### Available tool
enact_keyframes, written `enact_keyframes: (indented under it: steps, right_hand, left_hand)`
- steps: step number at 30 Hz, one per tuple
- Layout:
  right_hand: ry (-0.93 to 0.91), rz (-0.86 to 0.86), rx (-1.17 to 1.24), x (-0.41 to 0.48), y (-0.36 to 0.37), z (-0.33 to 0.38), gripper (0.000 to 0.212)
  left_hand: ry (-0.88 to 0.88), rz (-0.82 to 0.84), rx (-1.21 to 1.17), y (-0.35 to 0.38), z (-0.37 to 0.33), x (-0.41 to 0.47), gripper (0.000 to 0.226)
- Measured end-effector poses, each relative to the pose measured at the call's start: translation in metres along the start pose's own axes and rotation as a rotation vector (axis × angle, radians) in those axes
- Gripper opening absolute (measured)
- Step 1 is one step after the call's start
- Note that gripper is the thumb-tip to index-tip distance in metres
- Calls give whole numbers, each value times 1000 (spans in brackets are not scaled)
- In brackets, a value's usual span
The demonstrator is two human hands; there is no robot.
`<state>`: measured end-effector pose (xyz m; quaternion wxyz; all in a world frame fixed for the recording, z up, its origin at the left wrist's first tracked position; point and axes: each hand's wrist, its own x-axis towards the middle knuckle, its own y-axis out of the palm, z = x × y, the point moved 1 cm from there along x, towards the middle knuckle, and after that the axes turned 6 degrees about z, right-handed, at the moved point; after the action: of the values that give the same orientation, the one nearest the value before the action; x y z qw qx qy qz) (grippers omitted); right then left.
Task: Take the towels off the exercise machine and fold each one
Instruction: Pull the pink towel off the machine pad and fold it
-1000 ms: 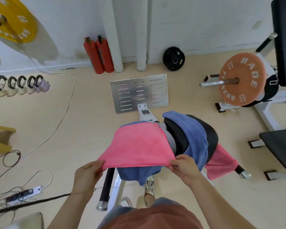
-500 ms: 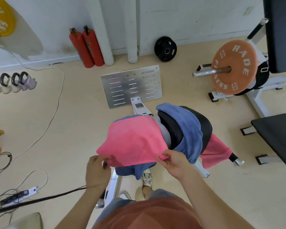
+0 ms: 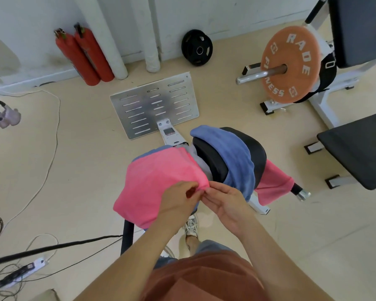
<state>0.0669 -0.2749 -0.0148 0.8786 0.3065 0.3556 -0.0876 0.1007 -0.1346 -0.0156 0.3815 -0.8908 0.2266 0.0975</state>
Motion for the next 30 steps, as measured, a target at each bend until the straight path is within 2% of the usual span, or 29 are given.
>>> enact_keyframes:
  steps: [5,8,10,12,16,21,23,25,28,30]
  right_hand:
    - [-57,-110,-121,0,7,2,15]
    - [-90,-234,-140,1,9,0,26]
    - [-112,-275,-160,1,12,1,28]
    - [-128,-294,-183,1,16,3,28]
    - [-146,-311,-222,1,21,6,24]
    - [-145,-282,-181,0,29,12,14]
    - [-140,-280,-233,1,31,14,15]
    - [-134,-306,-300,2,31,21,17]
    - [-167,-264,-464,2,33,34,18]
    - [-234,-233,-619,2,35,39,21]
  left_hand:
    - [10,-54,-87,-5,-6,-3,18]
    - [36,-120,-5,-7,-5,-1,19]
    - [105,-101,119,-9,-7,-1,21]
    - [204,-78,265,-5,-5,2,29]
    - [401,-93,385,3,2,4,33]
    - [453,-124,517,-1,0,10,15]
    - [510,-102,521,-3,-5,10,21]
    - [485,-80,425,-4,-11,6,21]
    - [160,-32,58,-23,-21,10,32]
    - [77,-81,-134,-41,-26,26,24]
